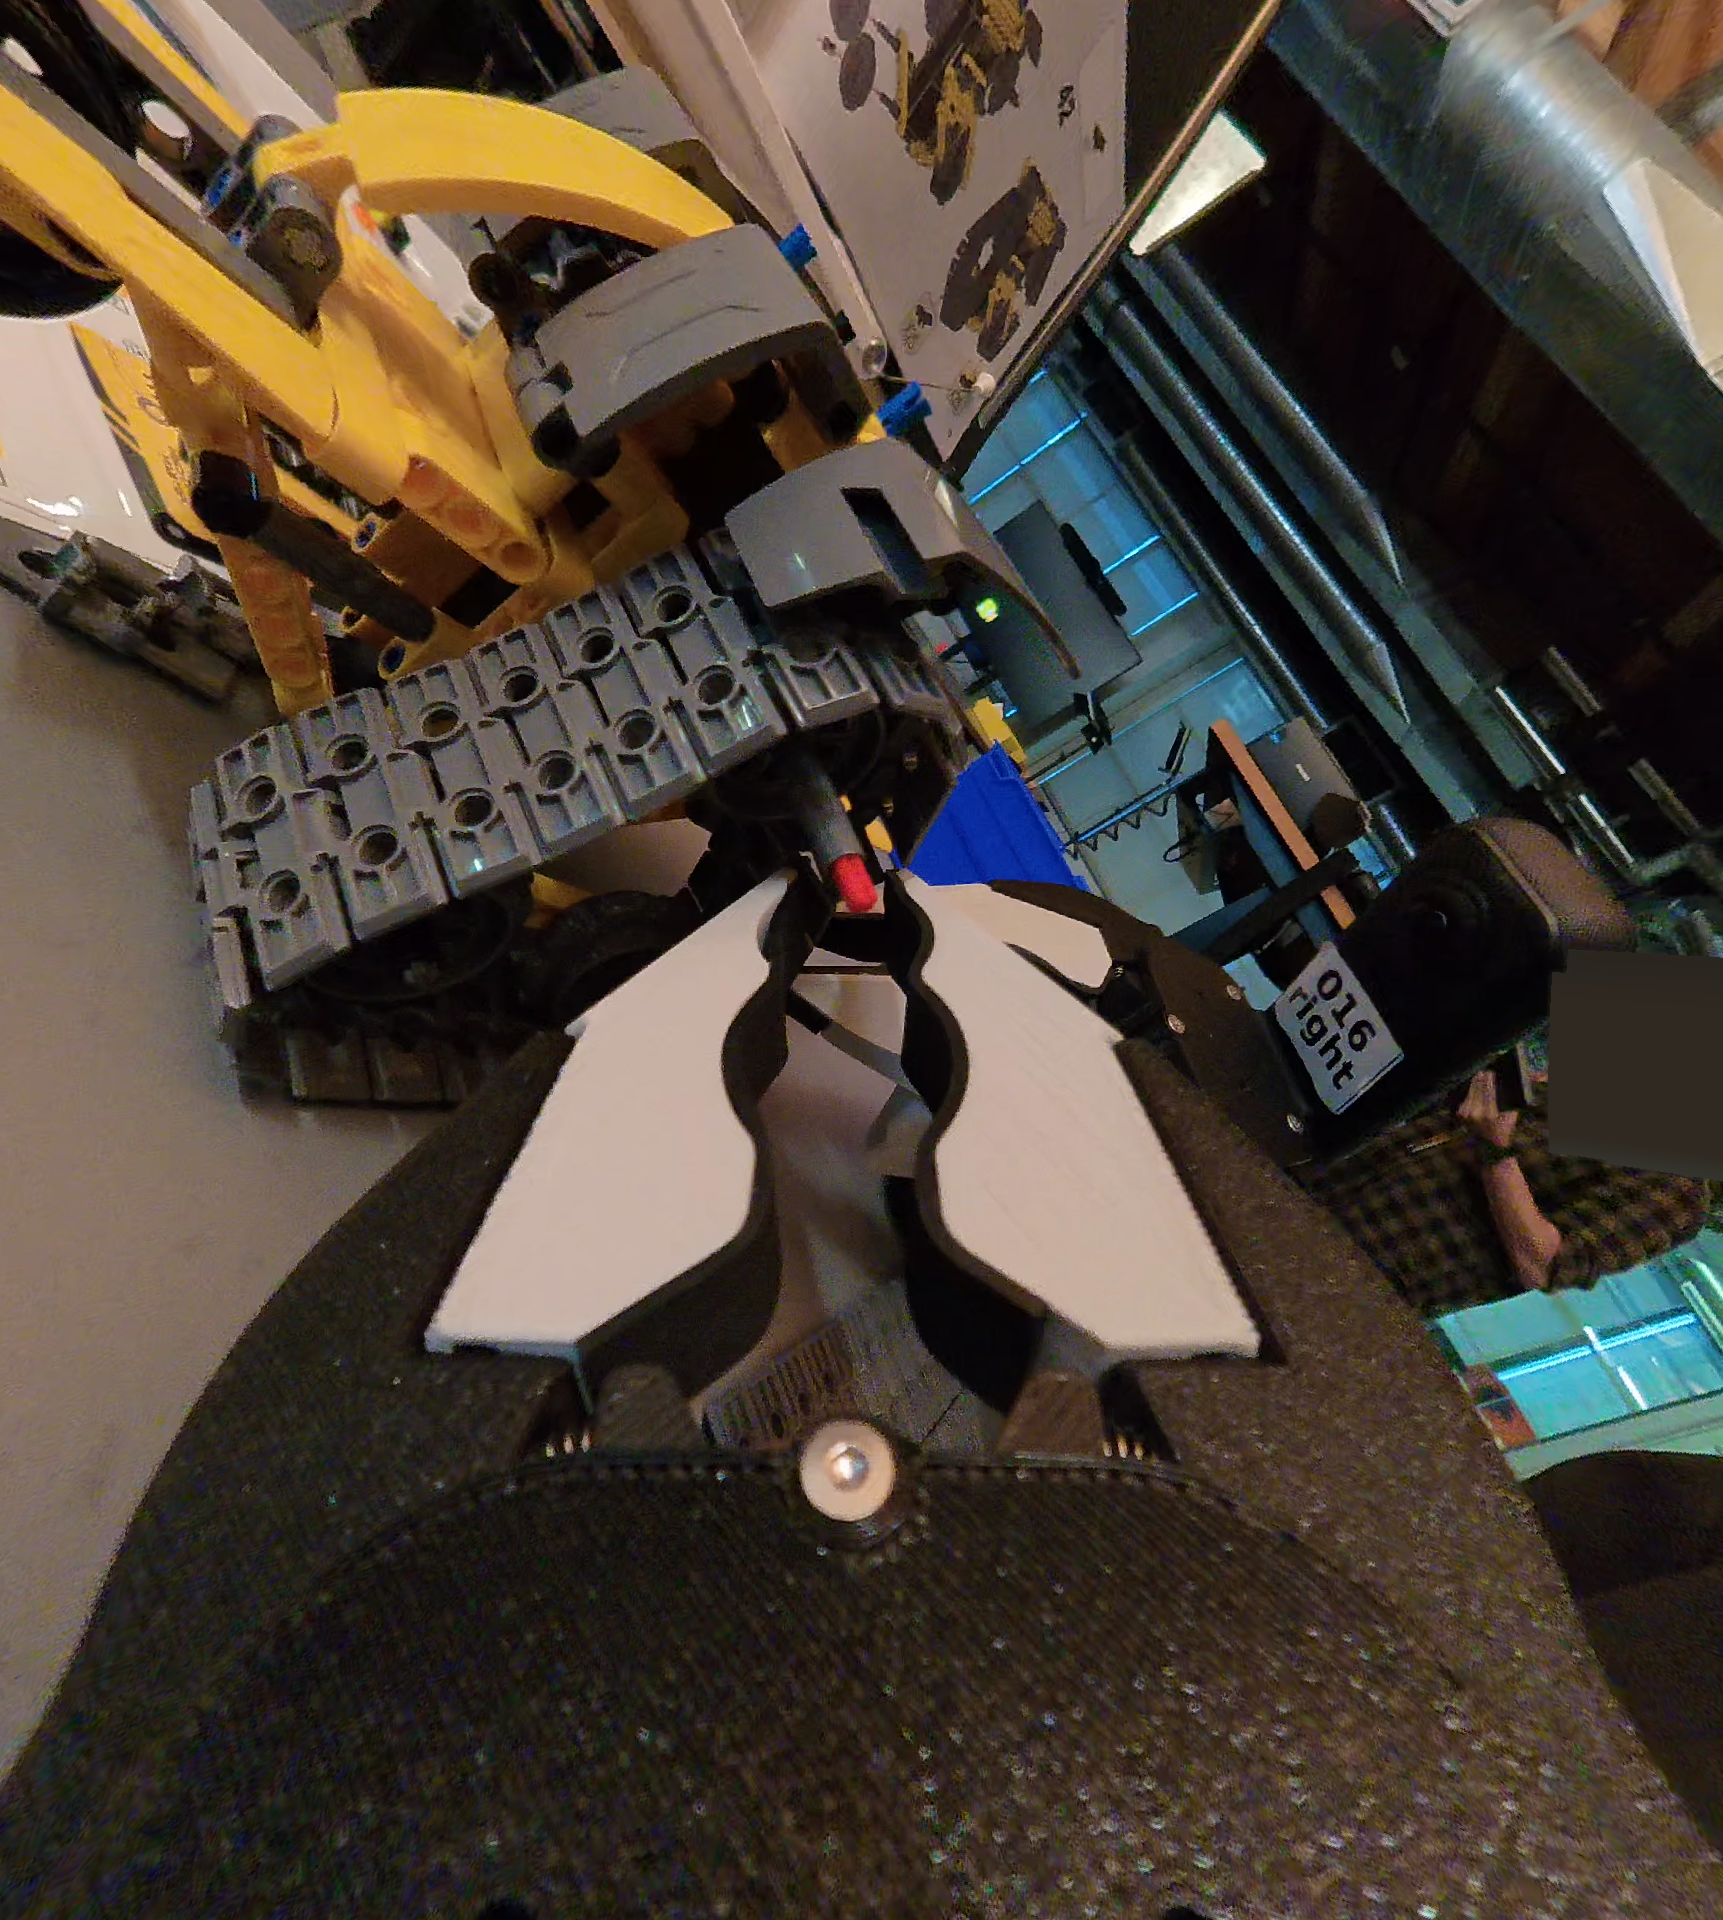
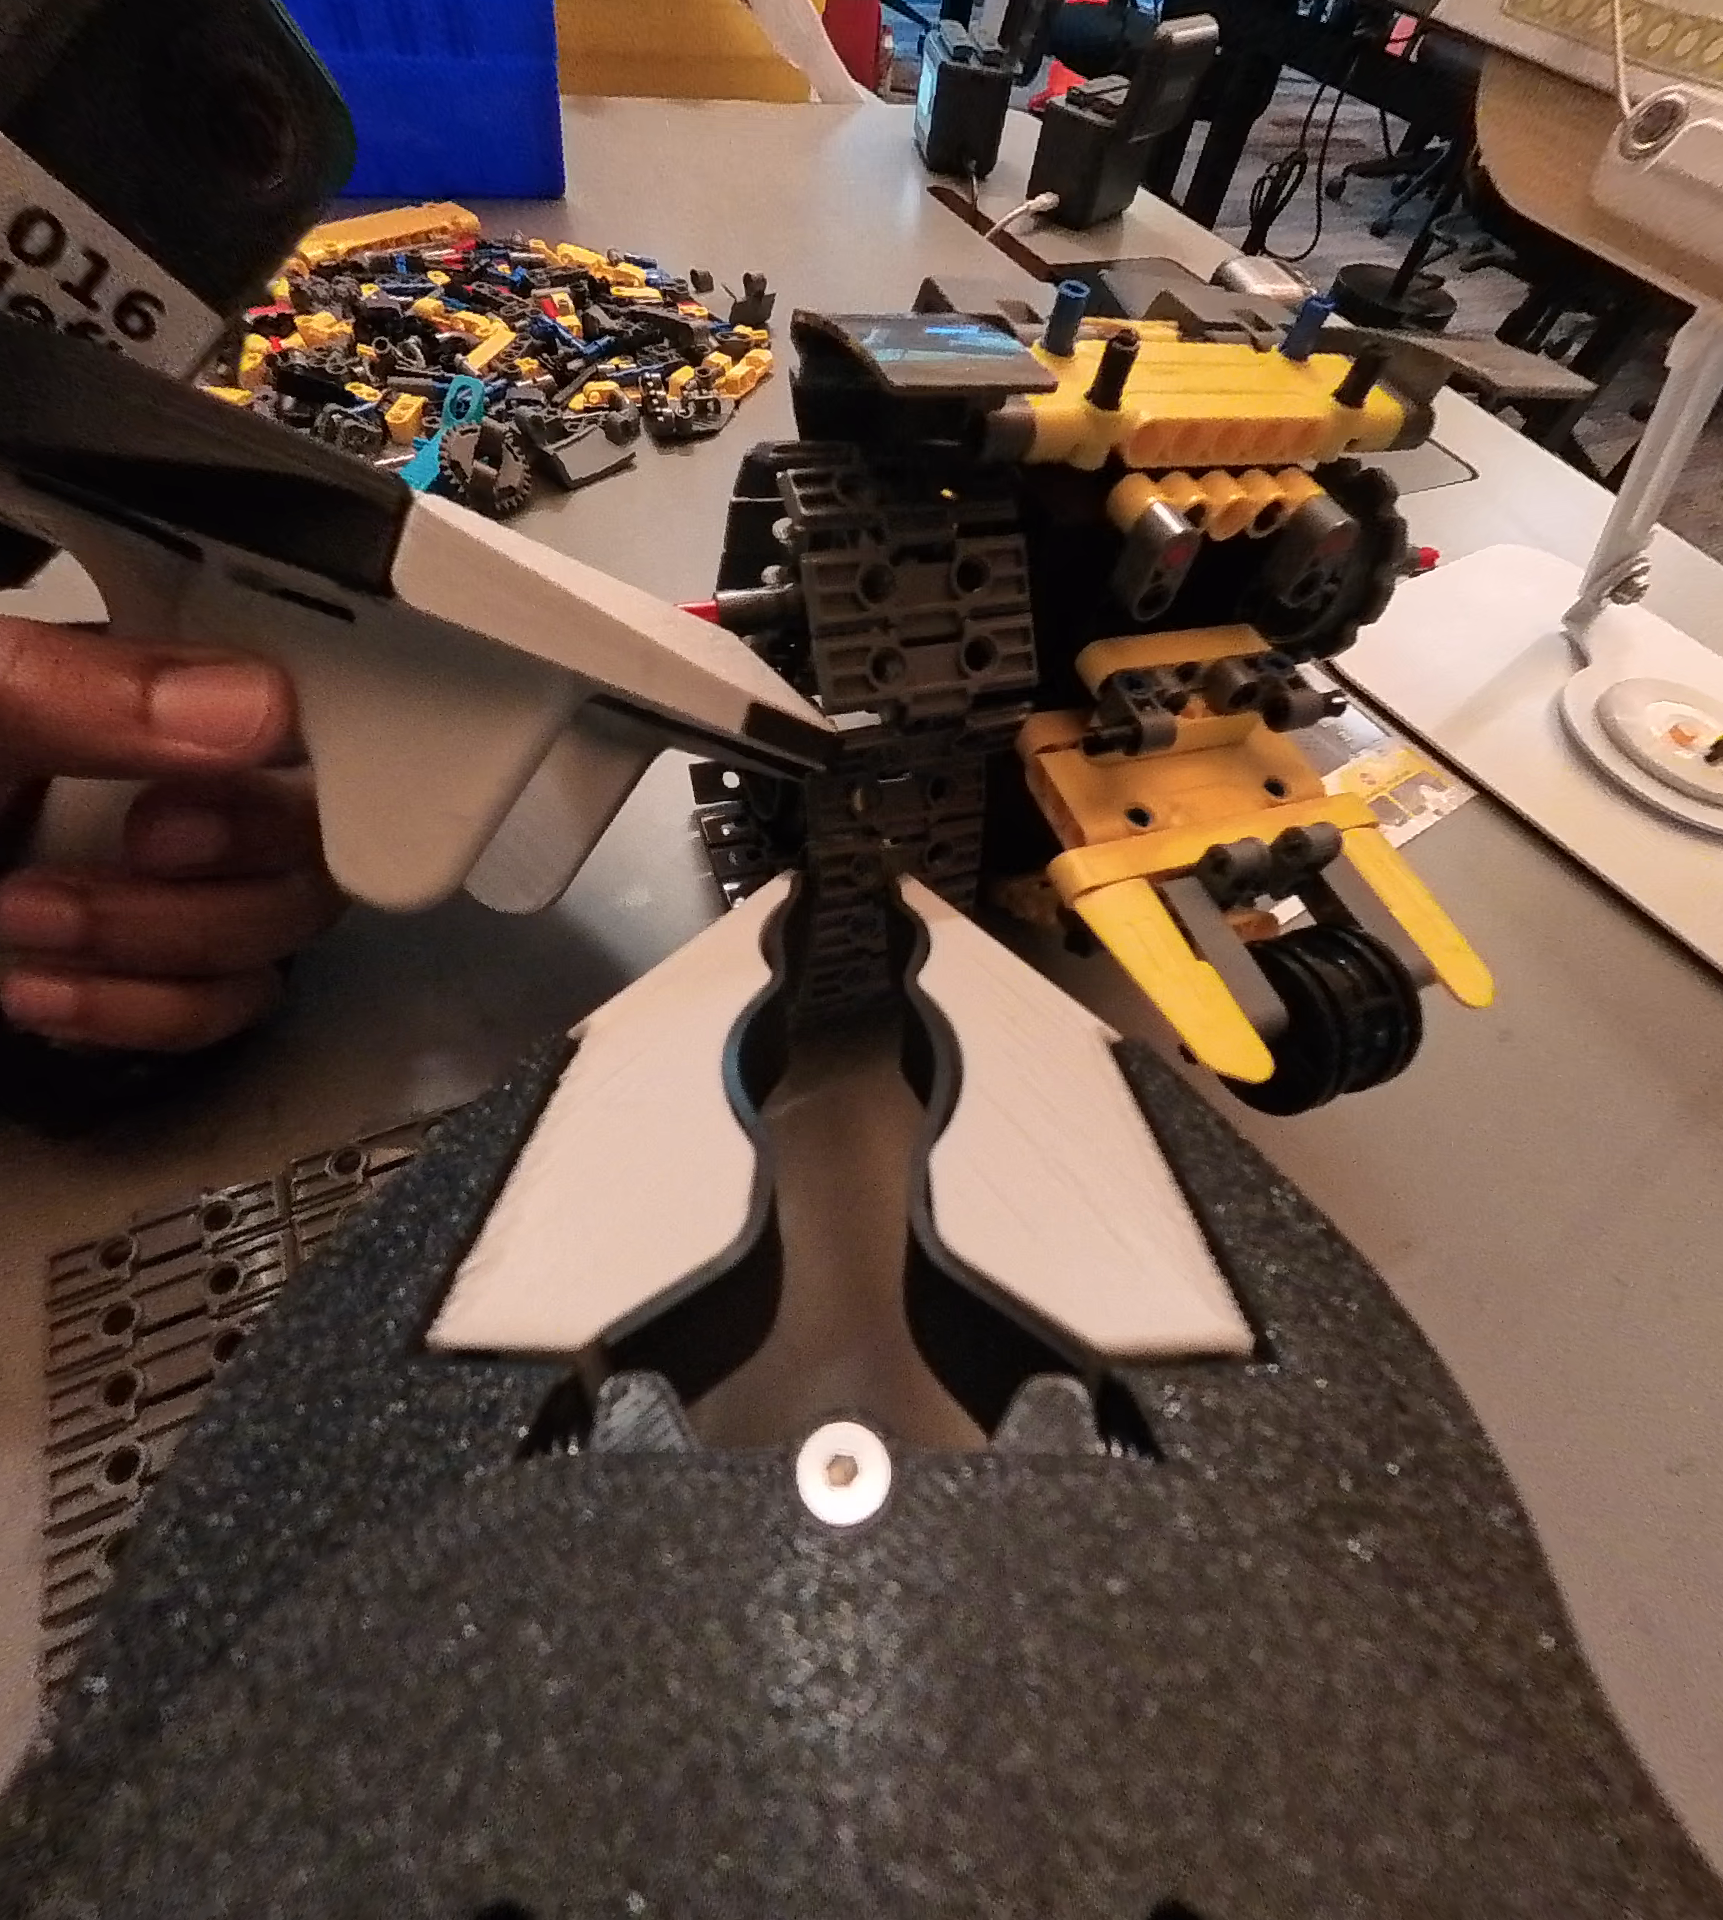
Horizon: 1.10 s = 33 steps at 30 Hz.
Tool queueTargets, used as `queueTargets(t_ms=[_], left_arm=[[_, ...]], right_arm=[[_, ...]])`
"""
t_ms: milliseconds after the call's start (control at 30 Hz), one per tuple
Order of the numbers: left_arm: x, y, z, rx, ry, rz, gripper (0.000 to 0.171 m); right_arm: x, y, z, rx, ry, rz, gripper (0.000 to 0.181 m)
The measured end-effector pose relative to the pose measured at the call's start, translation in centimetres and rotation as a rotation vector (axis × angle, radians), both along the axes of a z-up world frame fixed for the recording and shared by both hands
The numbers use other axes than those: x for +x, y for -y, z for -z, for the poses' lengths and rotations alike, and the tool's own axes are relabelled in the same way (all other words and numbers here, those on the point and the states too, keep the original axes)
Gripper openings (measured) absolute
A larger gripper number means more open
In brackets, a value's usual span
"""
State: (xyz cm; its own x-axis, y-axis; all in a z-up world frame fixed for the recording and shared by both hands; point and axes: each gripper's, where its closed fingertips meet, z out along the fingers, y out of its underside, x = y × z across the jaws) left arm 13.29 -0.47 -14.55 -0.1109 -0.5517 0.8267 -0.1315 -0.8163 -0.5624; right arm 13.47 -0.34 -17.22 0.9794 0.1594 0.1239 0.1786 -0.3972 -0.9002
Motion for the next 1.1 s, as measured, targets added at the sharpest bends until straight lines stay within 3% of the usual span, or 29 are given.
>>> queueTargets(t_ms=[1100], left_arm=[[0.31,0.33,-0.53,0.001,0.04,0.032,0.019]], right_arm=[[0.09,0.03,-0.11,0.008,-0.004,0.005,0.012]])
